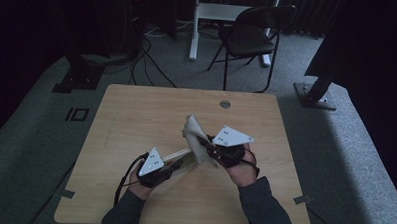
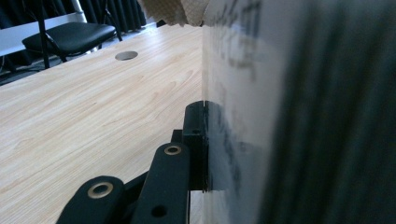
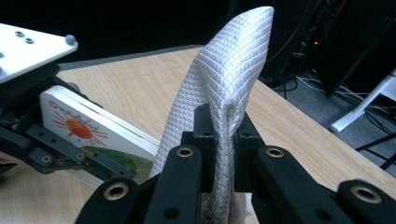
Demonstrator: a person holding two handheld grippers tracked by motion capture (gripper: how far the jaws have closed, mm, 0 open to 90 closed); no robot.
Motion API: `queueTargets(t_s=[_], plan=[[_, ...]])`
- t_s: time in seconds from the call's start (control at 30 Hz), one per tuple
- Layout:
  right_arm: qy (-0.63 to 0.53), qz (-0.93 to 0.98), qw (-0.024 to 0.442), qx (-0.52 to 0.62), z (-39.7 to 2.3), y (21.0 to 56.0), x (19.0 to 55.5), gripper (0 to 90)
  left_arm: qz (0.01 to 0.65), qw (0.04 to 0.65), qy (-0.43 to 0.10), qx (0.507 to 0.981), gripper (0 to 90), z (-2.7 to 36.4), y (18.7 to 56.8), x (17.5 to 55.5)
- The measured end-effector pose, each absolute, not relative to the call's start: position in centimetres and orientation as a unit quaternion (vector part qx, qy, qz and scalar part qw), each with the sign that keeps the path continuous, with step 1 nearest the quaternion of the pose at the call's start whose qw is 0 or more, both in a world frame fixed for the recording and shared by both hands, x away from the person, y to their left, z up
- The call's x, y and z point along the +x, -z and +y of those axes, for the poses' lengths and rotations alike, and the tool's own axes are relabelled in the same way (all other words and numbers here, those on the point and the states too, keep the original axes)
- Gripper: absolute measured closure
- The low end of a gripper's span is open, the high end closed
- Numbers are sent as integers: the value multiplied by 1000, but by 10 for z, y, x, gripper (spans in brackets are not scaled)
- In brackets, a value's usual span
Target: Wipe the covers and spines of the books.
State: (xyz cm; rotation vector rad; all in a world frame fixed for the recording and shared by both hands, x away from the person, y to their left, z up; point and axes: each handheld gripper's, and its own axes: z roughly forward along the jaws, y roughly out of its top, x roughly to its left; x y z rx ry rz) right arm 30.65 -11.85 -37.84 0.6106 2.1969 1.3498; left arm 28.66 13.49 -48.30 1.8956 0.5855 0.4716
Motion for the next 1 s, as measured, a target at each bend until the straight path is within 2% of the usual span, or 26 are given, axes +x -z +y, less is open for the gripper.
queueTargets(t_s=[1.0], plan=[[-467, 792, 262, 293, -171, 396, 318, 841, 247, 524, -201, 790, 781, 138, 481, 286]])
